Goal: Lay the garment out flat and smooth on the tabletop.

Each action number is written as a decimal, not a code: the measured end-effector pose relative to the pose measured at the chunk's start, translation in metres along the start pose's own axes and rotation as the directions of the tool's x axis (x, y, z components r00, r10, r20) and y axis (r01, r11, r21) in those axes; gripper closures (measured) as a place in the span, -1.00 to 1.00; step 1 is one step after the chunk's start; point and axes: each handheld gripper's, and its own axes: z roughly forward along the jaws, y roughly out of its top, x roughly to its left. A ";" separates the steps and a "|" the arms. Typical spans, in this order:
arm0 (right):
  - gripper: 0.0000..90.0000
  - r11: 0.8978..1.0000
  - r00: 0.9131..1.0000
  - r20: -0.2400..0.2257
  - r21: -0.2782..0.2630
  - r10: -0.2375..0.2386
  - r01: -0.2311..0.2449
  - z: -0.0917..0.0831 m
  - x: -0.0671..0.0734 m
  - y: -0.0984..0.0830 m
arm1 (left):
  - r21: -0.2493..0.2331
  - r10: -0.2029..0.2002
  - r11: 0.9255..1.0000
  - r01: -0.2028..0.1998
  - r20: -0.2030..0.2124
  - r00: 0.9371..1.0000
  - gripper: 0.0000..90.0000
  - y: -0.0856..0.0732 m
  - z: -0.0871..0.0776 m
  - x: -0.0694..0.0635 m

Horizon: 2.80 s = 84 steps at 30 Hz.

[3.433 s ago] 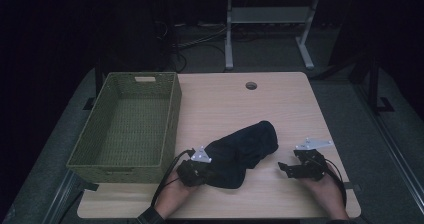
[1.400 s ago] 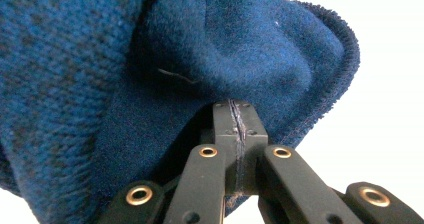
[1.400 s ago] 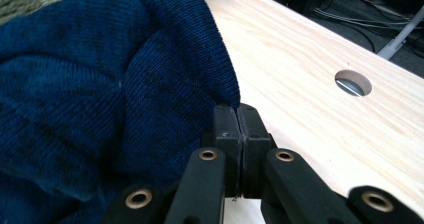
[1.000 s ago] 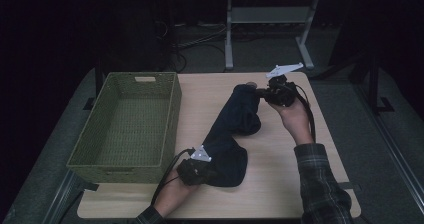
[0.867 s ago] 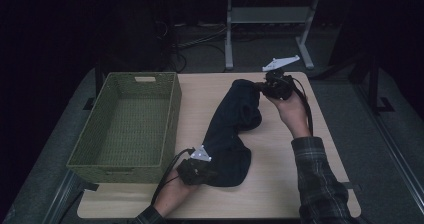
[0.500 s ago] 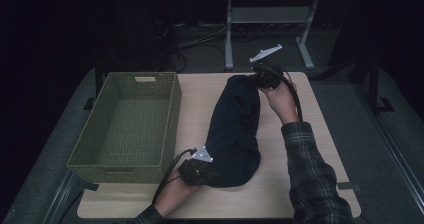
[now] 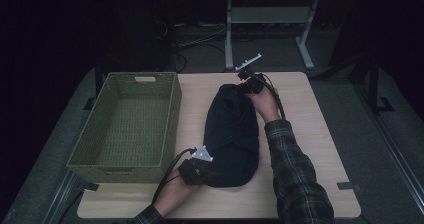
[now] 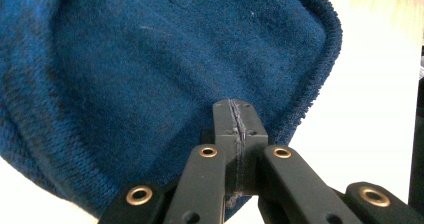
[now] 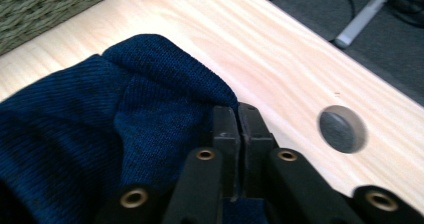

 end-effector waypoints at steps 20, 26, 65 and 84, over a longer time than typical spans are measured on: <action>0.94 0.997 0.996 -0.069 -0.040 0.057 -0.060 -0.046 0.000 -0.066 | -0.001 -0.011 1.000 0.011 0.004 1.000 0.99 0.000 0.000 0.001; 1.00 0.998 0.993 -0.111 -0.027 0.046 -0.049 -0.055 0.011 -0.095 | -0.015 -0.013 1.000 0.013 0.000 1.000 0.99 0.000 0.002 -0.001; 1.00 1.000 0.987 -0.163 0.022 0.015 -0.011 -0.044 0.057 -0.166 | -0.148 -0.177 0.979 0.138 -0.294 0.939 1.00 0.056 0.006 0.069; 1.00 0.998 0.991 -0.127 0.043 0.043 -0.037 -0.062 0.052 -0.188 | -0.087 -0.126 0.990 0.112 -0.177 0.976 1.00 0.051 0.028 0.054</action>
